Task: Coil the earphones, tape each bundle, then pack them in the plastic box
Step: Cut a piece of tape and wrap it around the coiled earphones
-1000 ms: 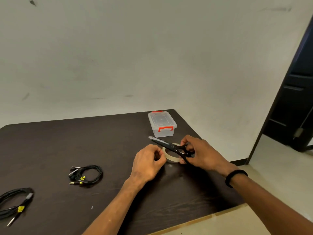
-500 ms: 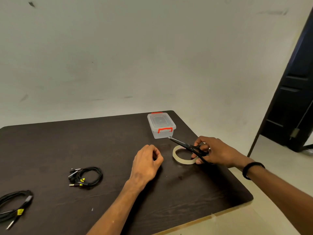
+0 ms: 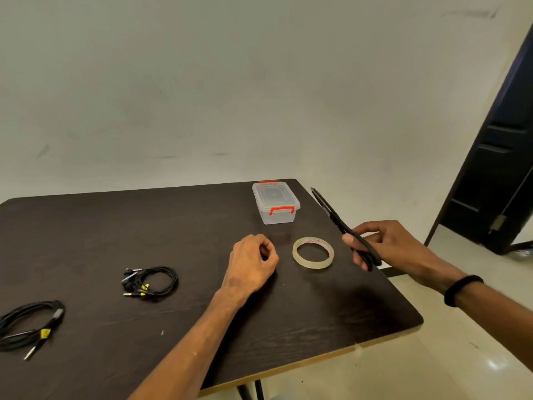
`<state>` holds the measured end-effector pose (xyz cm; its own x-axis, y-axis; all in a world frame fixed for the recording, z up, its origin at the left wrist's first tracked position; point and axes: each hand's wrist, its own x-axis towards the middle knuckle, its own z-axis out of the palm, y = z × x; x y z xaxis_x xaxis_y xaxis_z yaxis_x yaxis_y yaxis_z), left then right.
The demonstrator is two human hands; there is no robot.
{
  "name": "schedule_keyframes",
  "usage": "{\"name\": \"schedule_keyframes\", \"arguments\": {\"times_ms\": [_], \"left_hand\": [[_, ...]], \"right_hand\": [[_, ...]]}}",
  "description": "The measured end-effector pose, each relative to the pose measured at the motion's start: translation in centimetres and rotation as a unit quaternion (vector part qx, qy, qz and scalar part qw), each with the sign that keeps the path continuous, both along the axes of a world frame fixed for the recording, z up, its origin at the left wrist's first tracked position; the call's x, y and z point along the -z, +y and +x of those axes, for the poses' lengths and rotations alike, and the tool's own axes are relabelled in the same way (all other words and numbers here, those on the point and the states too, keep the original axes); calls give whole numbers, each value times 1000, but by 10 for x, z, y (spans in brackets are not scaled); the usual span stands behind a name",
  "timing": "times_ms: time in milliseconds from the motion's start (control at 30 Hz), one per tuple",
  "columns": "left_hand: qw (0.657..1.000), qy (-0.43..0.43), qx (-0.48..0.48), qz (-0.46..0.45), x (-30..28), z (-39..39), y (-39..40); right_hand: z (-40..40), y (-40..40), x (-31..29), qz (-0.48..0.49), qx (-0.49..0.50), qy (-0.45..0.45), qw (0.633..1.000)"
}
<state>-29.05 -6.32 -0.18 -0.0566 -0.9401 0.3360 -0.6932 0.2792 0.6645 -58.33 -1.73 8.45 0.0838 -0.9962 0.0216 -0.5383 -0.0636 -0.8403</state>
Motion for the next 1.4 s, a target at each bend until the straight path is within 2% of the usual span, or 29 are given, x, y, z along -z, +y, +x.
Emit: {"name": "schedule_keyframes", "arguments": {"times_ms": [100, 233, 333, 533, 733, 1167, 1400], "left_hand": [[1000, 4, 5, -1, 1, 0, 0], [1000, -7, 12, -11, 1, -1, 1], [1000, -8, 15, -14, 0, 0, 2], [1000, -2, 9, -26, 0, 0, 3], [1000, 8, 13, -26, 1, 2, 5], [999, 0, 26, -21, -1, 1, 3], [1000, 2, 20, -19, -2, 0, 5]], "right_hand": [[11, 23, -6, 93, -19, -124, 988], [27, 42, -13, 263, -54, -265, 926], [35, 43, -17, 322, -64, -274, 904], [49, 37, -14, 360, -46, -263, 894], [58, 30, -7, 368, 1, -301, 880], [67, 30, 5, 355, 0, -320, 878], [70, 39, 11, 331, -7, -316, 889]]}}
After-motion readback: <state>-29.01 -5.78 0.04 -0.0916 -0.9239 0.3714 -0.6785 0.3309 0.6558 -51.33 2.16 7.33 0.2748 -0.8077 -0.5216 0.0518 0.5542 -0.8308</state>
